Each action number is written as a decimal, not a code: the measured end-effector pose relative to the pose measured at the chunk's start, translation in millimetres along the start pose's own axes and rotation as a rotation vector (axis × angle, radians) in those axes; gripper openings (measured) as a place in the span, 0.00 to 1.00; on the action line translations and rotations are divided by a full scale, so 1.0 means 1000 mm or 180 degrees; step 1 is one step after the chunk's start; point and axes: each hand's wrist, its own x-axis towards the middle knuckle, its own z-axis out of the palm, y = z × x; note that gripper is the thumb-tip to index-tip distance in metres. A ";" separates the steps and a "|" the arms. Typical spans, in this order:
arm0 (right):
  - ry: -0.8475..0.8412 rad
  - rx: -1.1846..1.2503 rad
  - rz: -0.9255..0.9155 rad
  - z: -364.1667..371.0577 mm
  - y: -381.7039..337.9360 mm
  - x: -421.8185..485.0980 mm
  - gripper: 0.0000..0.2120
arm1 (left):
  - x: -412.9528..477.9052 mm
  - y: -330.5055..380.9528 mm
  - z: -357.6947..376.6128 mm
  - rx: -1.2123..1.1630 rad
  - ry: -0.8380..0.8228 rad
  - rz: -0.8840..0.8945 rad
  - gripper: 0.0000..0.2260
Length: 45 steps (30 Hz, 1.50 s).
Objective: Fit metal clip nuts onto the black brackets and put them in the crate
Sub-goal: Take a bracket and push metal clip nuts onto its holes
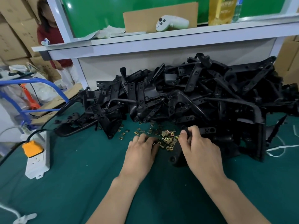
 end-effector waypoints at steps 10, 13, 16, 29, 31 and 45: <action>-0.0032 0.0133 0.0088 0.004 0.001 0.000 0.18 | -0.004 0.003 -0.009 -0.0071 0.0084 -0.0096 0.13; -0.0027 0.0221 0.0111 0.005 0.002 0.000 0.18 | -0.005 0.004 -0.010 -0.0149 0.0089 -0.0092 0.14; -0.0039 0.0333 0.0129 0.006 0.002 0.000 0.18 | -0.006 0.000 -0.011 -0.0667 0.0332 -0.0031 0.12; 0.0004 0.0583 0.0209 0.009 0.008 0.002 0.20 | 0.010 -0.009 -0.032 -0.6378 0.0545 -0.2638 0.11; -0.0010 0.0602 0.0223 0.010 0.008 0.003 0.20 | 0.009 -0.014 -0.037 -0.7067 0.0372 -0.2939 0.11; -0.0019 0.0692 0.0231 0.012 0.011 0.003 0.17 | 0.007 -0.005 -0.041 -0.5925 0.0390 -0.2482 0.13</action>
